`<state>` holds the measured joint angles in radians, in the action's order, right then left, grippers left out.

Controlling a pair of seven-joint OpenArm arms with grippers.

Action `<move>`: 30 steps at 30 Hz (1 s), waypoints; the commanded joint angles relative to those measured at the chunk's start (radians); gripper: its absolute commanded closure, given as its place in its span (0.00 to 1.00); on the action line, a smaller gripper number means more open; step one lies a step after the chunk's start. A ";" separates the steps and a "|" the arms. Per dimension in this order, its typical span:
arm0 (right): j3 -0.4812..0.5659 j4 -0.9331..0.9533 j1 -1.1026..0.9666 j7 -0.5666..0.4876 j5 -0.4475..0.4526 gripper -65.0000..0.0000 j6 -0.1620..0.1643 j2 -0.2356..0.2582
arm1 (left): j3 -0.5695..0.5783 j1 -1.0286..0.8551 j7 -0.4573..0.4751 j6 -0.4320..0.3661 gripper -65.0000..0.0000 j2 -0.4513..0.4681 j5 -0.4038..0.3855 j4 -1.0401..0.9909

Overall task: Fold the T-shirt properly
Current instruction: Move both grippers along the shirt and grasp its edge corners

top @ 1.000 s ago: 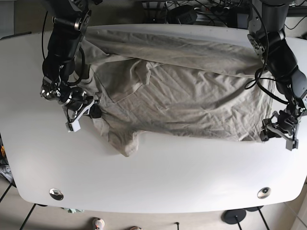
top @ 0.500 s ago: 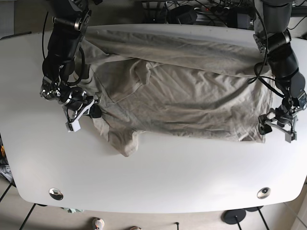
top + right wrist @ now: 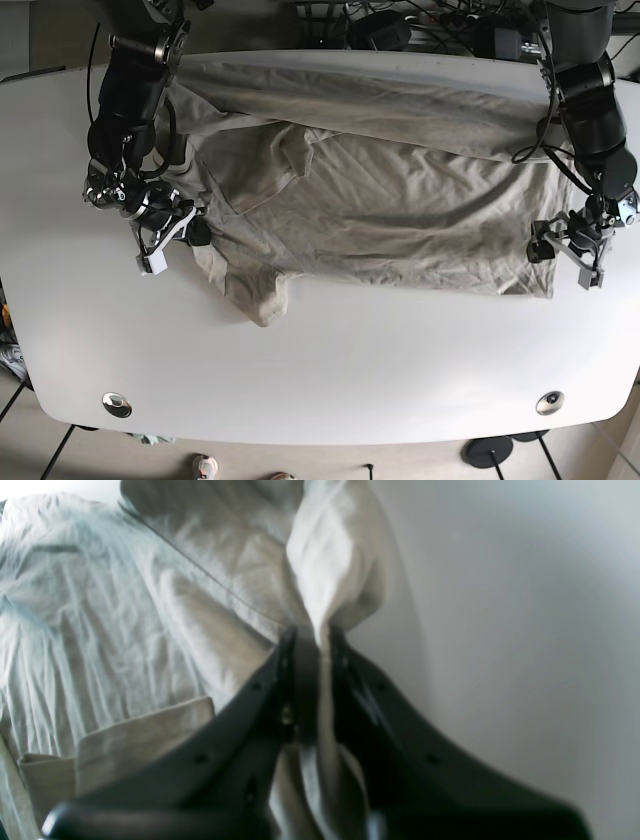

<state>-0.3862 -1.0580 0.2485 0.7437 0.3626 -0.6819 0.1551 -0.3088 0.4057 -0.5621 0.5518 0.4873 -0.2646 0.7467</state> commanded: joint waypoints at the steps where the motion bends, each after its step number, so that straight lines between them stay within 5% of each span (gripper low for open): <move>1: -0.001 -0.008 0.015 0.015 -0.015 0.96 -0.003 0.011 | -0.005 0.029 0.011 0.011 0.18 0.003 -0.015 0.010; 7: -0.001 -0.008 0.013 0.015 -0.015 0.96 -0.006 0.013 | 0.001 0.037 -0.002 0.012 0.18 0.000 -0.197 -0.152; 12: -0.001 -0.008 0.013 0.015 -0.015 0.96 -0.006 0.010 | 0.001 0.037 -0.003 0.067 0.21 -0.023 -0.209 -0.154; 13: -0.001 -0.008 0.013 0.015 -0.015 0.96 -0.006 0.010 | 0.003 0.038 -0.003 0.066 0.28 -0.031 -0.206 -0.154; 16: -0.001 -0.008 0.013 0.015 -0.015 0.96 -0.006 0.011 | 0.001 0.080 -0.003 0.064 0.69 -0.035 -0.131 -0.158; 21: -0.001 -0.008 0.013 0.014 -0.015 0.96 -0.006 0.011 | -0.003 0.086 0.003 0.064 0.96 -0.029 -0.077 -0.155; 27: -0.001 -0.064 0.010 0.018 -0.014 0.97 -0.005 0.010 | -0.003 0.089 -0.013 0.075 1.00 -0.009 -0.080 -0.148; 30: -0.001 -0.187 -0.038 0.020 -0.014 0.97 0.000 0.011 | -0.054 0.078 -0.149 0.121 1.00 -0.014 -0.077 0.018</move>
<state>-0.3851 -1.2293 0.1829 0.7849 0.3367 -0.6785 0.1539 -0.3660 0.4385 -0.7628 0.6720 0.4500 -0.3260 0.7849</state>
